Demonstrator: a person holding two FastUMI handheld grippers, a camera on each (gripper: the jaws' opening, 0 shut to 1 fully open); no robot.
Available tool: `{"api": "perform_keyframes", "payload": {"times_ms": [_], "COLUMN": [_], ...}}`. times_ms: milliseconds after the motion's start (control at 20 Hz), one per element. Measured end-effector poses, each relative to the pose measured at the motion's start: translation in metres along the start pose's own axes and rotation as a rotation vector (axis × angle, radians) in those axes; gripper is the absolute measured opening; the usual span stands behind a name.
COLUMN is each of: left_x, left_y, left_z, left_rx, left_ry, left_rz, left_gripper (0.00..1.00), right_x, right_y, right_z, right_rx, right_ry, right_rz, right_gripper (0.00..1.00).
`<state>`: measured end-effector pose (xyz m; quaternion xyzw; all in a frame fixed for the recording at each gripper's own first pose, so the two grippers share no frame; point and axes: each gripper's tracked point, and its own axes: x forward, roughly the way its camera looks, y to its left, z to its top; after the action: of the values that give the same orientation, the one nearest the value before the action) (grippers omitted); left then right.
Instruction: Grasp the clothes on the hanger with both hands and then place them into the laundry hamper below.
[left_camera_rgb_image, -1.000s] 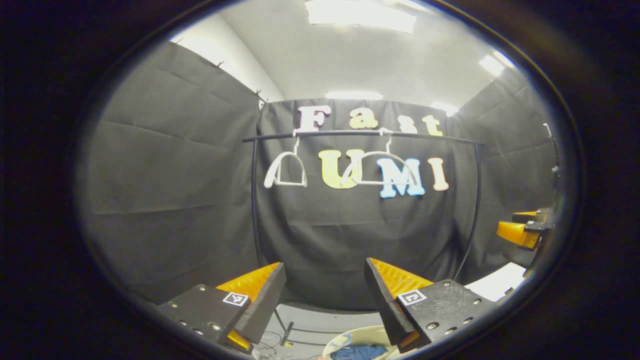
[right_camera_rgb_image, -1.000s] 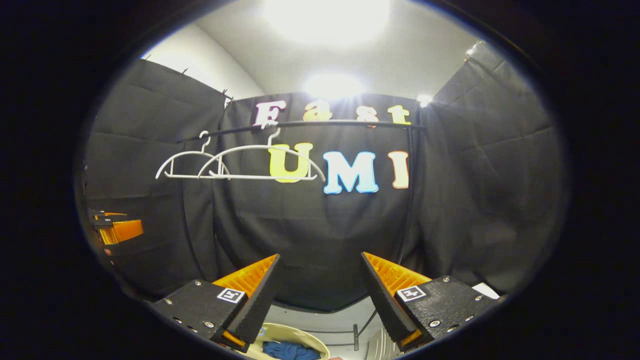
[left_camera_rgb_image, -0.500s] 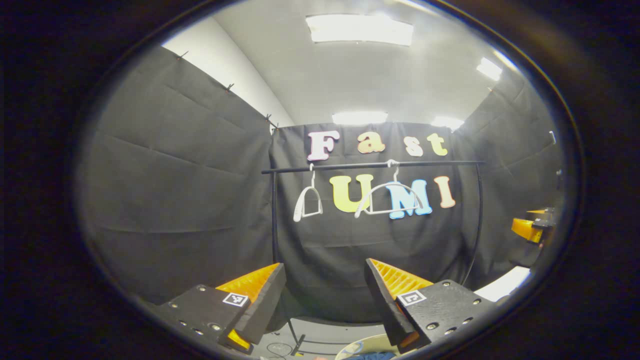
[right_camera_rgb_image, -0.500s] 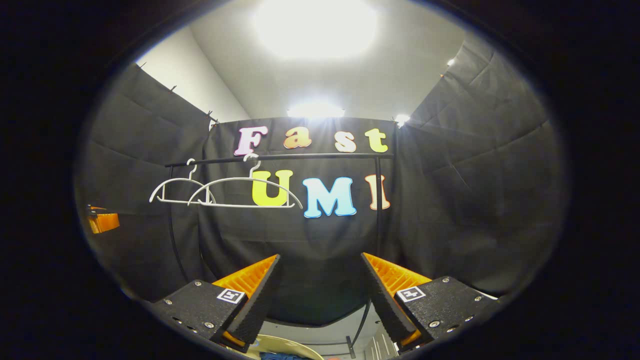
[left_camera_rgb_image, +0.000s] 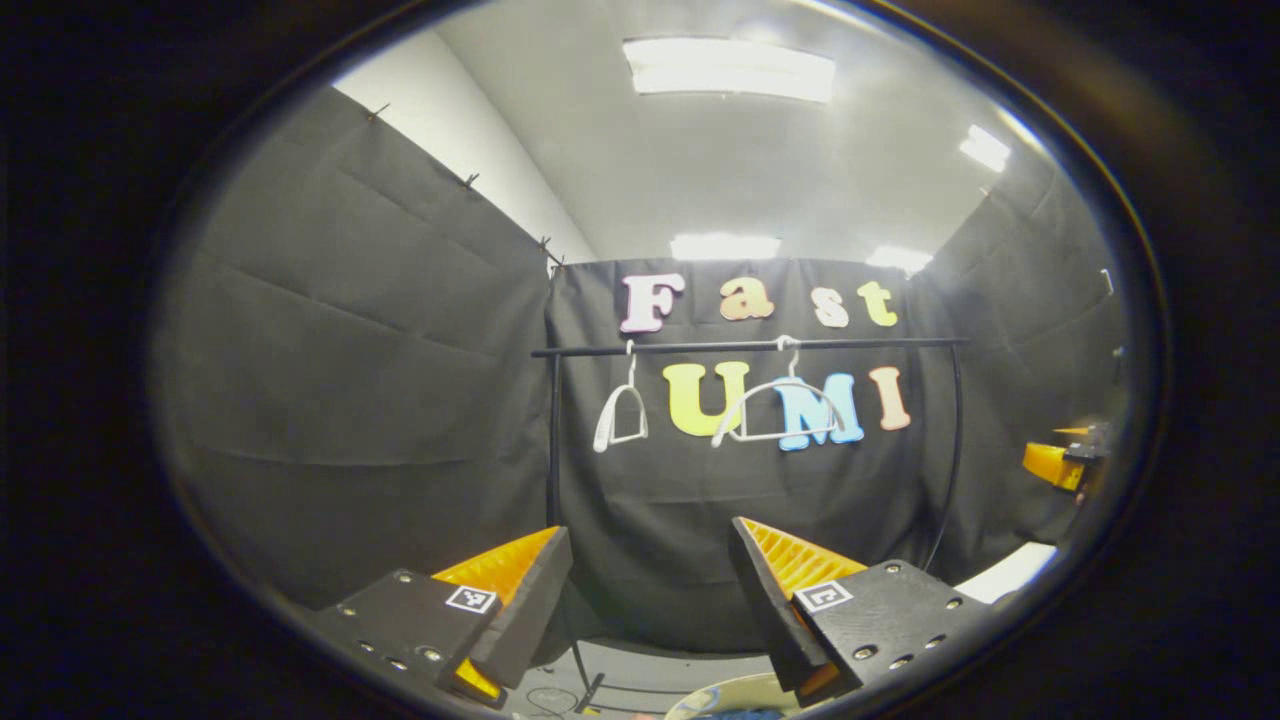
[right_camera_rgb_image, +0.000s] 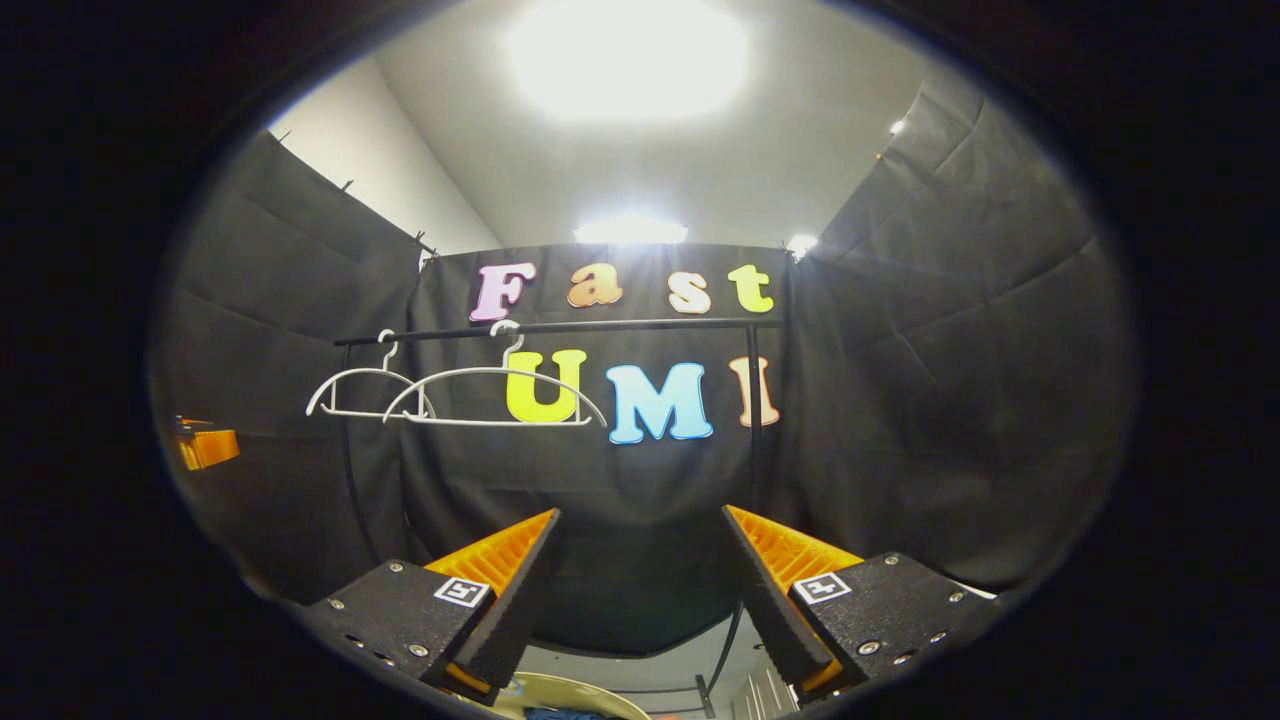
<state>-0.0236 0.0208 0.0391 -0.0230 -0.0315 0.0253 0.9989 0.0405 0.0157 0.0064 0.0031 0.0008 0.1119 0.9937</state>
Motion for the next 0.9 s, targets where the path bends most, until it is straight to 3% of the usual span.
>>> {"api": "perform_keyframes", "payload": {"times_ms": [50, 100, 200, 250, 300, 400, 600, 650, 700, 750, 850, 900], "left_x": [-0.0007, 0.0000, -0.0020, -0.0027, -0.0018, -0.0012, 0.0031, 0.0035, 0.0041, 0.0036, 0.0034, 0.0037], "left_y": [-0.0001, -0.0008, -0.0023, -0.0034, -0.0046, -0.0047, -0.0018, -0.0002, 0.0004, 0.0006, 0.0010, 0.0010], "left_z": [-0.0010, -0.0012, -0.0022, -0.0011, -0.0011, -0.0009, -0.0033, -0.0021, -0.0013, -0.0024, -0.0019, -0.0015], "left_rx": [0.003, 0.007, 0.014, 0.010, 0.004, -0.001, 0.003, 0.001, -0.003, -0.005, 0.000, 0.004], "left_ry": [0.005, 0.006, 0.008, 0.005, 0.002, -0.001, 0.001, 0.000, -0.003, -0.003, -0.007, -0.008], "left_rz": [0.000, -0.003, -0.004, -0.005, -0.007, -0.005, -0.002, -0.001, 0.000, -0.001, -0.002, -0.002], "left_gripper": [0.96, 0.87, 0.96, 0.96, 0.87, 0.92, 0.92, 0.96, 0.92, 0.96, 0.91, 0.96], "right_x": [0.0000, 0.0000, 0.0003, -0.0006, 0.0002, 0.0007, 0.0022, 0.0030, 0.0031, 0.0038, 0.0040, 0.0040], "right_y": [0.0005, 0.0003, -0.0001, -0.0001, 0.0012, 0.0034, 0.0059, 0.0061, 0.0064, 0.0066, 0.0085, 0.0088], "right_z": [0.0008, 0.0017, 0.0020, 0.0019, 0.0005, -0.0018, 0.0006, 0.0007, 0.0006, 0.0013, 0.0012, 0.0015], "right_rx": [0.001, 0.001, 0.003, 0.009, 0.015, 0.015, 0.007, 0.008, 0.009, 0.010, 0.012, 0.011], "right_ry": [-0.002, -0.003, -0.003, -0.001, 0.001, 0.006, 0.004, 0.003, 0.004, 0.004, 0.004, 0.005], "right_rz": [0.000, -0.001, -0.004, -0.006, -0.005, -0.002, 0.001, 0.002, 0.002, 0.001, 0.002, 0.002], "right_gripper": [0.93, 0.93, 0.94, 0.94, 0.94, 0.94, 0.94, 0.94, 0.94, 0.94, 0.94, 0.94]}}
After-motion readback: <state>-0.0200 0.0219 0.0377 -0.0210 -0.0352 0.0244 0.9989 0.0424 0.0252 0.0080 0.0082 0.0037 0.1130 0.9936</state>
